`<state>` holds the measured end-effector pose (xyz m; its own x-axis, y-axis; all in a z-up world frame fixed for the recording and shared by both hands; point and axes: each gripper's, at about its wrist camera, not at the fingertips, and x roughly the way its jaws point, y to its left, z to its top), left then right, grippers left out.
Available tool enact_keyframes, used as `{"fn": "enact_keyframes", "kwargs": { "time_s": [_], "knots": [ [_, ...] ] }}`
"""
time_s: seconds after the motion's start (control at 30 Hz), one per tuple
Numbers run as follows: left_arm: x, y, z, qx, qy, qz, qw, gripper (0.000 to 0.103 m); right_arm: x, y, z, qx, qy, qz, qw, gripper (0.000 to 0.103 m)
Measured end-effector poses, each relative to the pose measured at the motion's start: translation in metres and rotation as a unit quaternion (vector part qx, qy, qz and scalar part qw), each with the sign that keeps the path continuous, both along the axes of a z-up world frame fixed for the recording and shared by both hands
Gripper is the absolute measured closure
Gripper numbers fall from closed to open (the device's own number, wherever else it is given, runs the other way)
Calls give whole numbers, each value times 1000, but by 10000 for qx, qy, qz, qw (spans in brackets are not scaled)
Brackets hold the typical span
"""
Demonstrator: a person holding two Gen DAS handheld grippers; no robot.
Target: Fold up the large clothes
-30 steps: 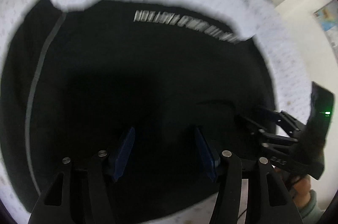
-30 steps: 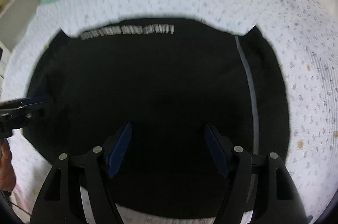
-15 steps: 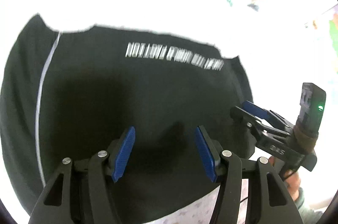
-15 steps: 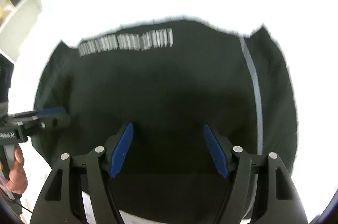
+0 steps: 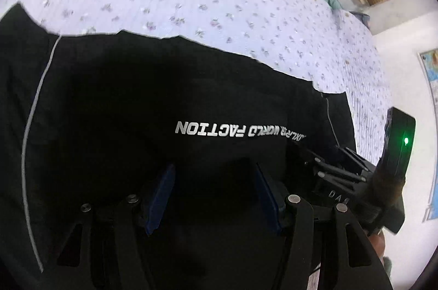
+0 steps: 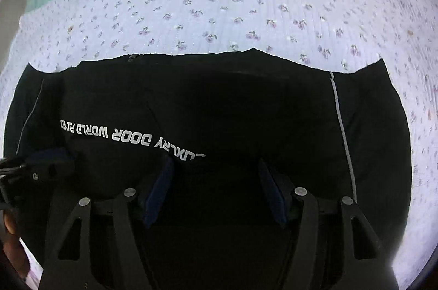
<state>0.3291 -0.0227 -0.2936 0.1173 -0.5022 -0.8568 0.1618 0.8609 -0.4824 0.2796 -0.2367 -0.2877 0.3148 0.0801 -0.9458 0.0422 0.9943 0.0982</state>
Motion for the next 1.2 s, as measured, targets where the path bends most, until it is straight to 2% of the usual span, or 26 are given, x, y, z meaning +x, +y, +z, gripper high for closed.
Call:
{"fn": "enact_keyframes", "kwargs": {
  "time_s": [0.13, 0.2, 0.27, 0.37, 0.5, 0.57, 0.7, 0.8, 0.87, 0.93, 1.03, 1.1, 1.2],
  "knots": [
    [-24, 9, 35, -189, -245, -166, 9994, 43, -25, -16, 39, 627, -244, -181, 9976, 38],
    [-45, 21, 51, -287, -380, -288, 9984, 42, -48, -14, 63, 571, -493, -21, 9971, 38],
    [-61, 29, 56, -245, -411, -358, 9982, 42, -80, -7, 78, 234, -617, 230, 9976, 38],
    [-90, 39, 46, 26, -346, -337, 9988, 42, -113, 2, 73, 139, -473, 404, 9980, 38],
    [-107, 47, -8, 14, 243, 62, 9997, 43, -140, 22, 23, -377, 187, 454, 9981, 38],
    [-112, 46, -18, 11, 127, 134, 9998, 43, -143, 27, 5, -492, 140, 379, 9980, 38],
    [-116, 42, -11, 215, 78, 108, 9997, 42, -146, 34, 4, -748, 17, 359, 9965, 36],
    [-128, 45, 5, 278, -20, 26, 9996, 42, -154, 27, 9, -516, -41, 264, 9983, 35],
    [-132, 46, 21, 343, -263, -32, 9991, 42, -166, 15, 24, -236, 17, 80, 9997, 34],
    [-143, 64, 45, 391, -684, 49, 9969, 42, -182, 4, 39, -43, -104, -6, 9999, 33],
    [-146, 109, 61, 419, -911, 437, 9940, 42, -208, -14, 61, -85, -514, -166, 9985, 33],
    [-142, 138, 69, 394, -914, 794, 9919, 42, -217, -39, 70, -162, -679, -408, 9967, 28],
    [-134, 189, 73, 70, -831, 1348, 9873, 42, -221, -80, 82, -8, -780, -930, 9926, 26]
  ]
}}
